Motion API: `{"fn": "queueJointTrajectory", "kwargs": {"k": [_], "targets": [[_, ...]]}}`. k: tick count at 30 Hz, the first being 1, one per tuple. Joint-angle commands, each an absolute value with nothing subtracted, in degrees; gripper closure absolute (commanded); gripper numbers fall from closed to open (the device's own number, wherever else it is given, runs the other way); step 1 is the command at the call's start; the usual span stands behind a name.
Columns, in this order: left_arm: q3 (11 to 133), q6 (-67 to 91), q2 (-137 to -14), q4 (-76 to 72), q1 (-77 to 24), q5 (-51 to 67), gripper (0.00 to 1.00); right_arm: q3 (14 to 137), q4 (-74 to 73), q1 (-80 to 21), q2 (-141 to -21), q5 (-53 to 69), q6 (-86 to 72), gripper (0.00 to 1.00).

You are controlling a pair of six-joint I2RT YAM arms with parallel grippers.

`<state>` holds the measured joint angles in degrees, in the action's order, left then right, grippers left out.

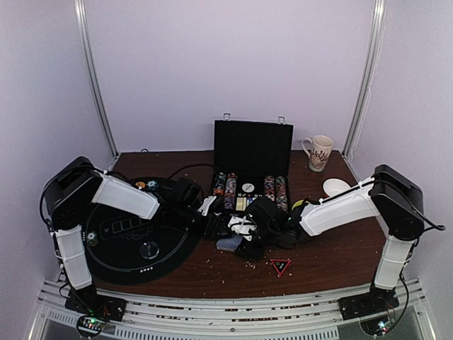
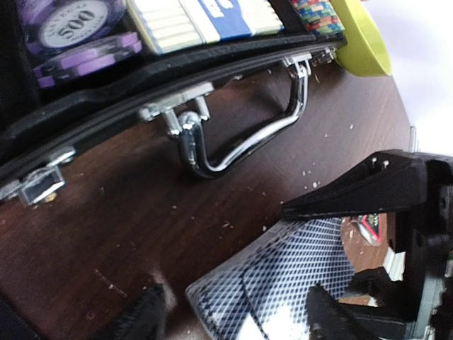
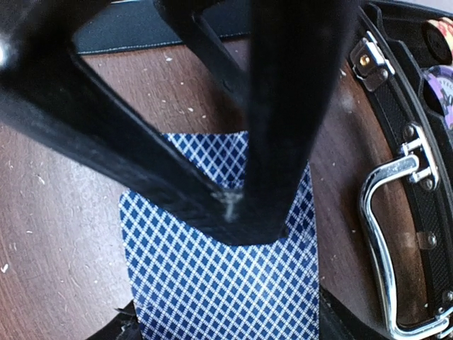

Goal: Distribute texas hold em gaming equipment
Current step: Place the face-down deck piles at the center of the board.

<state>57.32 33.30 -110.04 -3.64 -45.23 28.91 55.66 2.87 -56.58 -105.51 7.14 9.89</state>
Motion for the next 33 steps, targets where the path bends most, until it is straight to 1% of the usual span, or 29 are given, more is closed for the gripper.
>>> {"fn": "queueJointTrajectory", "kwargs": {"k": [1,3,6,7,8,11,12,18,21,26,30,33], "targets": [[54.7,31.7,-115.7,2.9,-49.1,27.8,0.35,54.7,6.5,-57.7,-105.9,7.2,10.0,0.33],[55.6,30.9,-116.3,2.4,-49.1,29.4,0.37,54.1,7.4,-57.7,-105.8,7.9,9.2,0.33],[55.6,30.4,-116.2,1.5,-49.0,30.9,0.34,53.3,8.4,-57.7,-105.8,7.2,8.4,0.34],[55.5,30.7,-116.3,1.4,-49.0,31.1,0.35,53.1,8.4,-57.7,-105.8,6.4,8.0,0.34],[55.3,30.8,-116.5,1.5,-49.0,30.9,0.37,52.9,8.6,-57.7,-105.7,6.2,7.9,0.34],[55.5,30.0,-117.2,3.1,-49.0,30.5,0.5,52.3,8.9,-57.7,-105.2,5.7,7.8,0.34],[55.8,29.2,-117.2,4.2,-49.1,30.2,0.52,52.4,8.8,-57.7,-105.2,5.1,7.8,0.34],[56.0,24.6,-116.8,8.9,-49.2,29.3,0.51,52.7,8.9,-57.7,-105.6,0.4,7.2,0.35],[55.9,22.2,-117.4,12.3,-49.2,26.0,0.54,52.8,8.4,-57.7,-105.8,0.3,7.6,0.35],[55.4,21.1,-114.4,13.9,-49.1,19.7,0.62,52.8,6.7,-57.7,-105.6,0.6,8.9,0.35],[56.1,21.7,-114.0,12.3,-49.0,18.4,0.72,52.8,6.0,-57.7,-105.5,0.9,9.5,0.34],[55.5,22.6,-113.3,10.1,-49.0,20.0,0.72,52.9,5.6,-57.7,-105.3,0.9,9.6,0.34]]}}
